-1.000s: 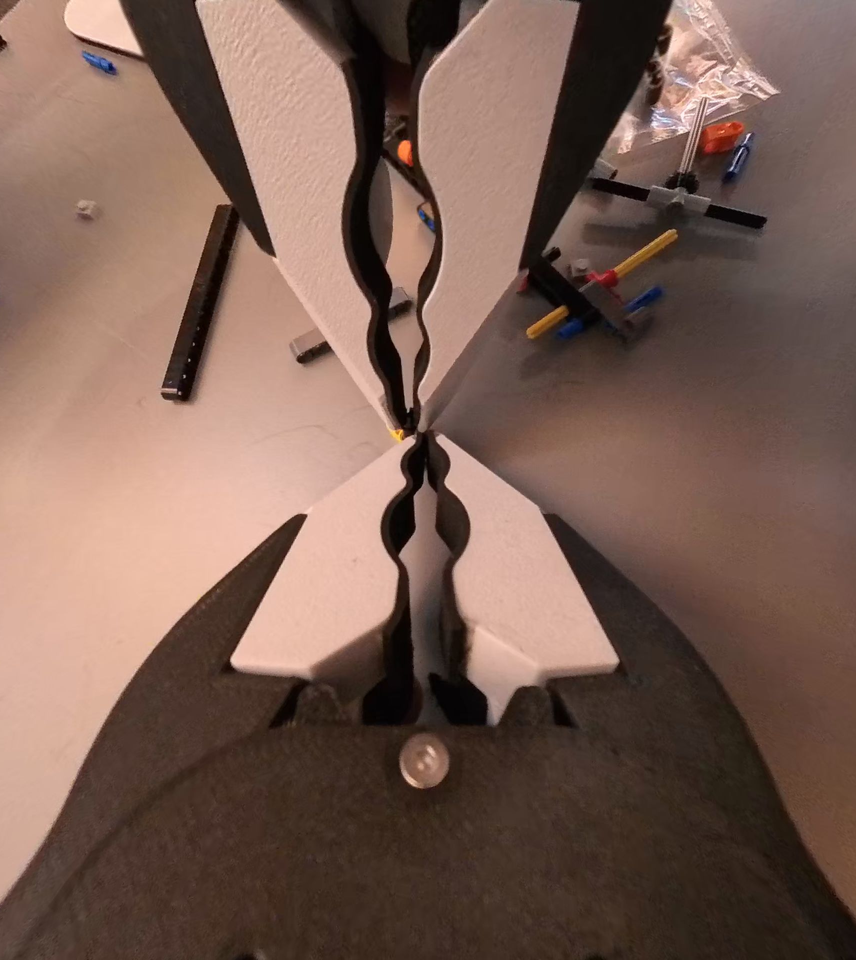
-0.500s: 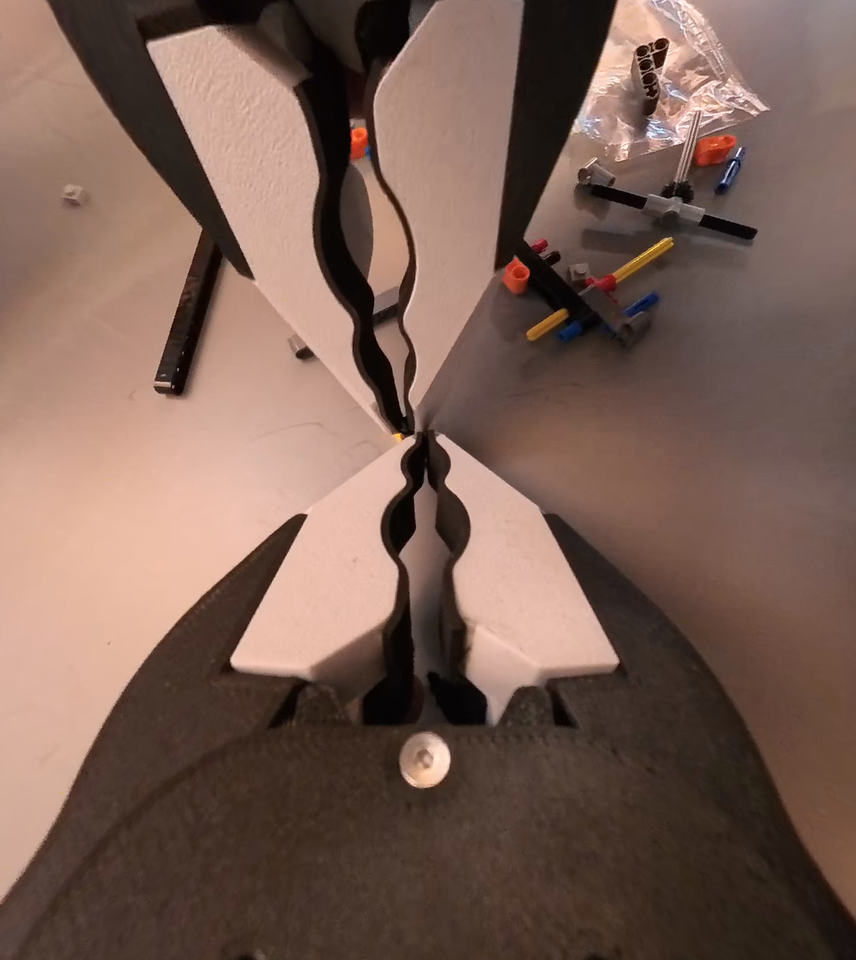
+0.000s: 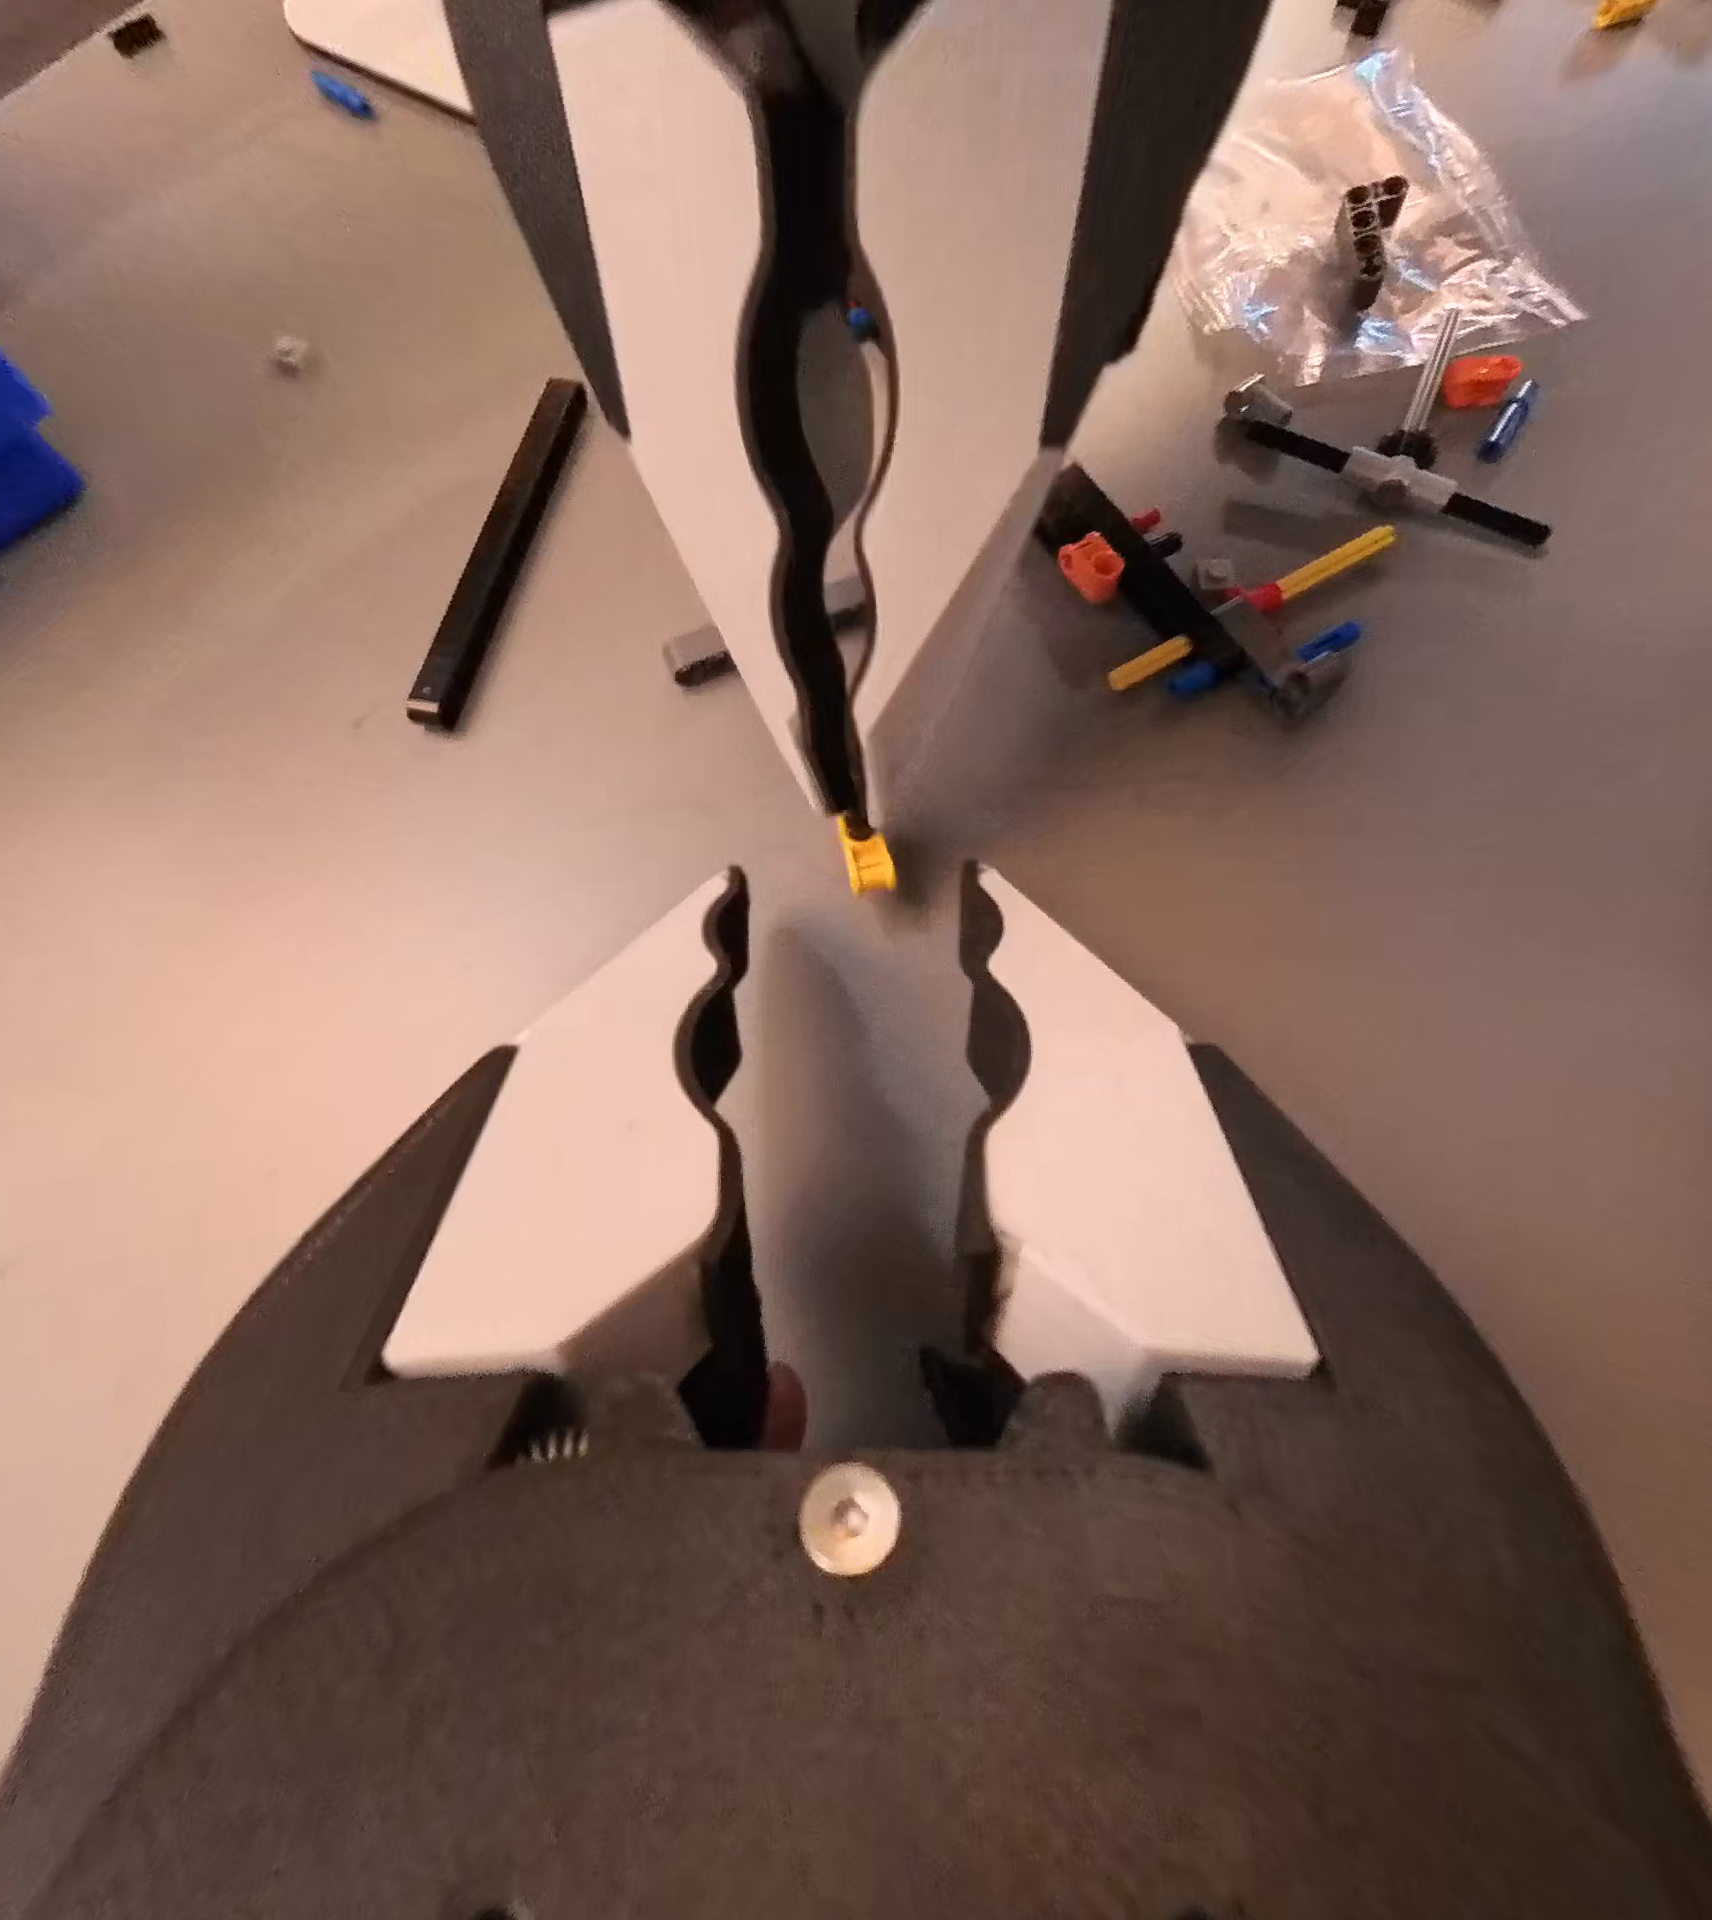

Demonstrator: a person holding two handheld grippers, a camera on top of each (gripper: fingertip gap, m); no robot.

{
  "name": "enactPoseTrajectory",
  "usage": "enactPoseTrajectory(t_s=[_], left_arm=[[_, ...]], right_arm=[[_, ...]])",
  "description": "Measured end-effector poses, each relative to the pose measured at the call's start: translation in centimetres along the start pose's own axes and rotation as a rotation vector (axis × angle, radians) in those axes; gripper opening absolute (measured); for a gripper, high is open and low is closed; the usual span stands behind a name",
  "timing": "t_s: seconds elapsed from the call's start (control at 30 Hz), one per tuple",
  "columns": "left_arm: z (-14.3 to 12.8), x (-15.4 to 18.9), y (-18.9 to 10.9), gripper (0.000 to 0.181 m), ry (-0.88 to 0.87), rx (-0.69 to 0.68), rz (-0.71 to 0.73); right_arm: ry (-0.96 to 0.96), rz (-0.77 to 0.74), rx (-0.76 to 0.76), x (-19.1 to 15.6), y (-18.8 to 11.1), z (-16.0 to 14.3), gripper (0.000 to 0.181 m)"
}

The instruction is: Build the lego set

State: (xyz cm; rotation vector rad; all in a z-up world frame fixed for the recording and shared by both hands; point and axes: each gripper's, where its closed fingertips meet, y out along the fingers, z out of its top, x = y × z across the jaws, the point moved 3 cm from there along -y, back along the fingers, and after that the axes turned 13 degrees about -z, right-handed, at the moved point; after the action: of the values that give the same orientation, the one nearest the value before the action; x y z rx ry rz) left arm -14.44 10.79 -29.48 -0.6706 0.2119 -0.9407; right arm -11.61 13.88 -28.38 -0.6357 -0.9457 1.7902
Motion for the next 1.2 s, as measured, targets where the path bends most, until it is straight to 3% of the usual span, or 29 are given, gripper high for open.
enactPoseTrajectory(t_s=[0.07, 0.27, 0.53, 0.93, 1.2], left_arm=[[-0.2, 0.2, 0.2, 0.039, -0.005, -0.019, -0.006], [0.6, 0.0, 0.3, 0.007, -0.022, 0.016, 0.008], [3.4, 0.2, -1.1, 0.005, -0.103, 0.21, -0.066], [6.8, 1.6, -2.4, 0.004, 0.09, 0.119, 0.05], [8.1, 1.9, -3.0, 0.005, 0.089, 0.139, 0.023]], right_arm=[[0.05, -0.001, 0.014, 0.4, -0.3, -0.1, 0.002], [0.24, 0.057, 0.081, 0.4, -1.3, 0.2, 0.002], [0.457, 0.121, 0.252, 0.6, -4.0, 1.4, 0.002], [0.424, 0.048, 0.333, -0.5, -7.1, 2.0, 0.002], [0.402, 0.011, 0.396, -0.8, -8.7, 2.4, 0.002]])
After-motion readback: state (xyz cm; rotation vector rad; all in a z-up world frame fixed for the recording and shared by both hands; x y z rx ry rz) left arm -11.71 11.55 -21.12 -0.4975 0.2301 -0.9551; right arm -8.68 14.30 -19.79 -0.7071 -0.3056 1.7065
